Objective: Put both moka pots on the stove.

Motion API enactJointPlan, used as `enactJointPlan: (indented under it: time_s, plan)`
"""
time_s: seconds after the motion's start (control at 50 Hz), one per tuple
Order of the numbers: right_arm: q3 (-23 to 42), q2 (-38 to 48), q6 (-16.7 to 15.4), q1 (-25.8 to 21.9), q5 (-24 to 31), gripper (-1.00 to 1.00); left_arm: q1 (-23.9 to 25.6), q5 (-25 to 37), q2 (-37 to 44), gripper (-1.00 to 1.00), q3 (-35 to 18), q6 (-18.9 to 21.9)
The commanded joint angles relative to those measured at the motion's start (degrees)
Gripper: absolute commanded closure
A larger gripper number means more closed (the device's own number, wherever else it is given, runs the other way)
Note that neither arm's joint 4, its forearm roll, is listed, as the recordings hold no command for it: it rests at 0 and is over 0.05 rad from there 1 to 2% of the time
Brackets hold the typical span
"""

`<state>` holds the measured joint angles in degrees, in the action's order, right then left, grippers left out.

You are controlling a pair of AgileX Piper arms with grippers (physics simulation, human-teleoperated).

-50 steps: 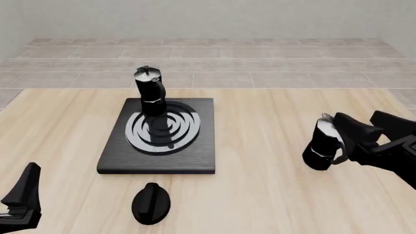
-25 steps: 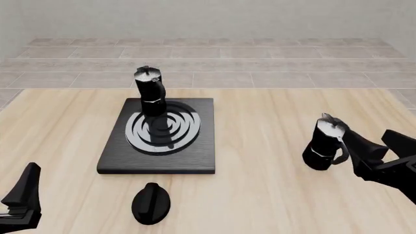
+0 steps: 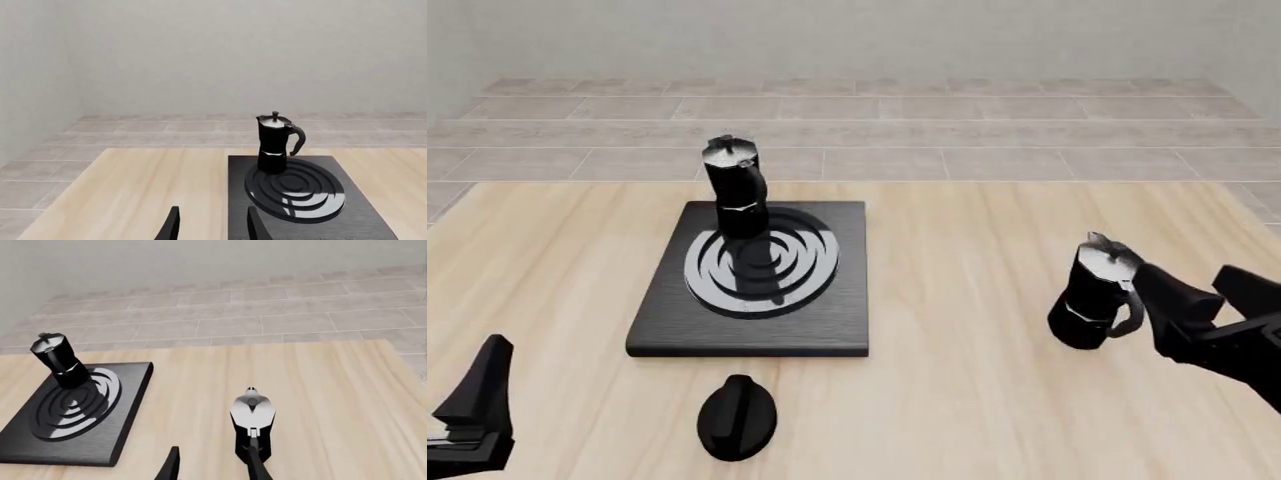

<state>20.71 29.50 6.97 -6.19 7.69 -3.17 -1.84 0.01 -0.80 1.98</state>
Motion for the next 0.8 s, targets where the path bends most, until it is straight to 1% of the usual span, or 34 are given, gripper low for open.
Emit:
enactJointPlan:
  time_s: [0.02, 0.04, 0.06, 0.1, 0.16, 0.18, 0.22, 0.24, 0.28, 0.3, 0.32, 0.34, 0.38, 0.4, 0.44, 0.48, 0.5, 0.54, 0.56, 0.58, 0.68, 0.72, 0.8]
  plan:
    - [2.3, 3.2, 0.2, 0.4, 0.7, -1.00, -0.1, 0.0, 0.0, -1.00, 0.2, 0.1]
    - [2.3, 3.2, 0.2, 0.4, 0.7, -1.00, -0.1, 0.0, 0.0, -1.00, 0.2, 0.1]
    - [2.5, 4.1, 0.9, 0.3, 0.6, -1.00, -0.1, 0.0, 0.0, -1.00, 0.1, 0.0]
    - [3.1, 5.0, 0.8, 0.5, 0.8, -1.00, -0.1, 0.1, 0.0, -1.00, 0.1, 0.0]
    - [5.0, 6.4, 0.8, 0.0, 2.6, -1.00, 0.0, 0.2, 0.0, -1.00, 0.1, 0.2]
    - [5.5, 7.0, 1.6, -0.5, 3.2, -1.00, 0.0, 0.2, 0.0, -1.00, 0.1, 0.2]
    - [6.0, 7.2, 1.1, -0.3, 3.5, -1.00, -0.1, 0.2, 0.0, -1.00, 0.1, 0.1]
    - [7.0, 7.6, -0.3, 0.4, 4.1, -1.00, -0.1, 0.3, 0.0, -1.00, 0.1, 0.2]
    - [8.5, 8.4, 0.0, 0.2, 5.5, -1.00, -0.1, 0.3, 0.0, -1.00, 0.0, 0.3]
    - [9.0, 8.8, -1.0, 0.6, 5.7, -1.00, -0.1, 0.4, 0.0, -1.00, 0.0, 0.2]
    - [9.6, 9.0, -0.9, 0.4, 6.2, -1.00, -0.1, 0.4, 0.0, -1.00, 0.0, 0.2]
    - [10.6, 9.9, 0.5, 0.0, 7.2, -1.00, -0.1, 0.4, 0.0, -1.00, 0.0, 0.2]
    - [11.4, 10.1, -0.8, 0.5, 7.7, -1.00, 0.0, 0.5, 0.0, -1.00, -0.1, 0.2]
    - [12.1, 10.7, 0.4, -0.3, 8.4, -1.00, 0.0, 0.6, 0.0, -1.00, -0.1, 0.3]
    - [13.1, 11.3, -1.1, 0.6, 9.0, -1.00, 0.0, 0.5, 0.0, -1.00, 0.0, 0.3]
    - [13.8, 12.2, -0.2, 0.5, 9.7, -1.00, 0.0, 0.4, 0.0, -1.00, 0.1, 0.3]
    - [14.4, 12.4, -0.9, 0.9, 10.0, -1.00, 0.0, 0.5, 0.0, -1.00, 0.1, 0.3]
    - [15.1, 13.1, 0.1, 0.9, 10.5, -1.00, 0.0, 0.5, 0.0, -1.00, 0.0, 0.3]
    - [15.5, 13.4, -0.4, 1.1, 10.8, -1.00, -0.1, 0.6, 0.0, -1.00, 0.0, 0.3]
    - [15.8, 13.7, 0.0, 1.2, 11.0, -1.00, -0.1, 0.6, 0.0, -1.00, -0.1, 0.3]
    - [16.4, 15.6, -0.9, 2.6, 11.4, -1.00, 0.0, 0.6, 0.0, -1.00, 0.0, 0.2]
    - [16.2, 16.5, -0.6, 3.1, 11.1, -1.00, 0.0, 0.7, 0.0, -1.00, -0.1, 0.2]
    - [15.7, 17.9, -1.3, 4.4, 10.2, -1.00, 0.0, 0.8, 0.0, -1.00, -0.2, 0.2]
